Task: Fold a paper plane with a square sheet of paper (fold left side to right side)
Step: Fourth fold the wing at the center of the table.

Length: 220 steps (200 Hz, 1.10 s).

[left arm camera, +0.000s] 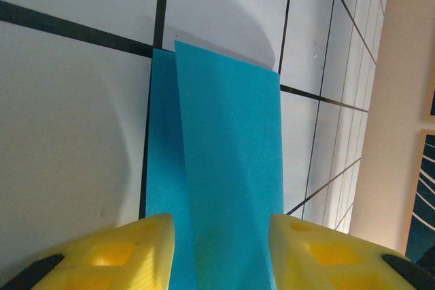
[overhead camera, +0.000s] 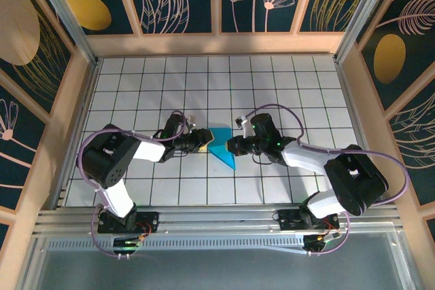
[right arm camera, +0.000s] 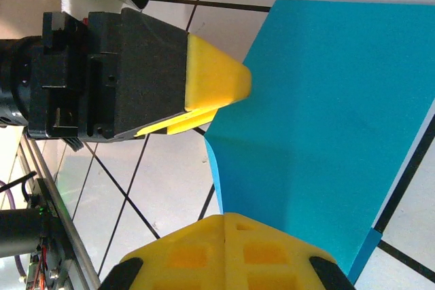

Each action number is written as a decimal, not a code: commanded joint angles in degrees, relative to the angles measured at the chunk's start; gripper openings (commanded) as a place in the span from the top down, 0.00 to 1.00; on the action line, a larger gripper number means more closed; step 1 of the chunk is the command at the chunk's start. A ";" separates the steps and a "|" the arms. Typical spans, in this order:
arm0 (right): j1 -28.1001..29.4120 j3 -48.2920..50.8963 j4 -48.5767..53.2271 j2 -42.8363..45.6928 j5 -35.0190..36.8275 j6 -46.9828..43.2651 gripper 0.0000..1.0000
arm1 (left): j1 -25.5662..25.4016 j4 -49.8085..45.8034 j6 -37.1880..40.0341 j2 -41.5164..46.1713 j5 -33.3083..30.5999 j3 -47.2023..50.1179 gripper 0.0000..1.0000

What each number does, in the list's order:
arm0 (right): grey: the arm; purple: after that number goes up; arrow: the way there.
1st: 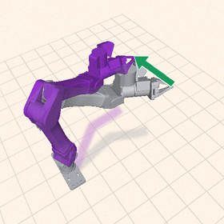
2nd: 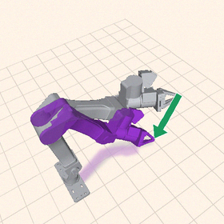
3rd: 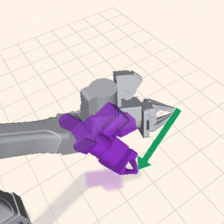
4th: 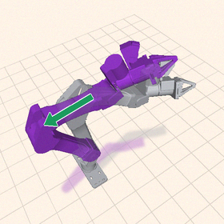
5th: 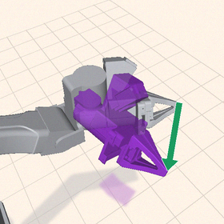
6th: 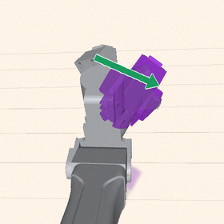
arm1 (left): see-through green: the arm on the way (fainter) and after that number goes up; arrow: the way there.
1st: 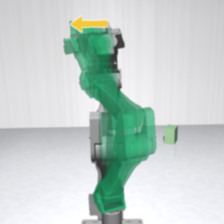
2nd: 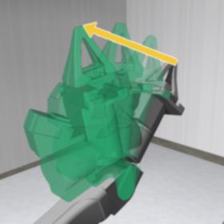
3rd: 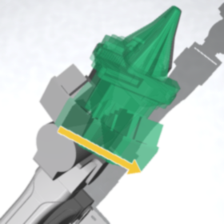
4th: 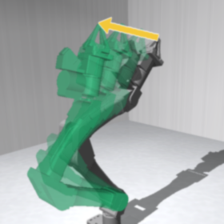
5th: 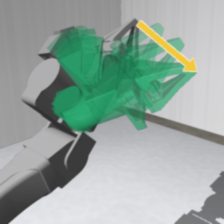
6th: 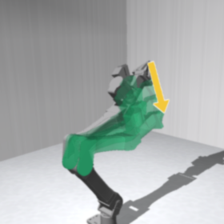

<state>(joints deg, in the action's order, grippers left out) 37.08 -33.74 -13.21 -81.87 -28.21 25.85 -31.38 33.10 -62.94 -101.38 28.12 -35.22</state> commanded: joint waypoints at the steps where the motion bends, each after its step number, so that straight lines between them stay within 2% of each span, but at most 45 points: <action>1: -0.43 1.03 -1.97 1.27 -0.44 0.48 1.00 | 0.26 1.83 0.42 -1.64 1.83 -2.00 0.63; 34: -0.96 1.30 -0.94 2.04 0.19 0.70 1.00 | 0.28 -1.62 2.98 -2.15 -0.72 -3.38 0.84; 66: -1.45 -0.05 6.15 4.76 6.52 -0.36 0.73 | 0.26 -3.67 3.77 0.28 -2.69 -2.70 1.00; 82: -1.45 -2.28 11.69 6.67 11.92 -1.06 0.63 | 0.18 -4.94 3.49 2.04 -4.03 -2.04 1.00; 100: -1.08 -5.37 18.77 8.99 17.84 -1.15 0.59 | 0.18 -5.46 1.79 5.00 -6.00 -0.52 1.00; 116: 0.55 -8.25 24.99 10.37 23.89 -0.52 0.60 | 0.09 -5.37 -0.42 7.28 -7.64 0.95 1.00; 139: 5.49 -12.04 32.41 9.67 30.75 2.10 0.70 | 0.01 -6.54 -2.53 9.76 -9.73 2.06 1.00; 157: 12.22 -14.65 36.41 7.20 36.82 4.83 0.71 | -0.21 -7.98 -3.03 10.83 -10.63 2.00 1.00; 184: 20.27 -17.87 38.48 1.18 41.74 9.38 0.71 | -0.60 -8.05 -4.12 11.43 -10.46 1.82 1.00; 220: 26.85 -24.17 41.94 -9.21 48.01 11.76 0.66 | -0.83 -8.90 -4.05 11.63 -11.00 1.14 1.00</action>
<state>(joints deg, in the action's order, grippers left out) 60.99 -53.67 23.33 -85.71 11.70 34.00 -31.83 26.09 -65.23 -90.98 18.31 -33.78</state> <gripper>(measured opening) 0.324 0.054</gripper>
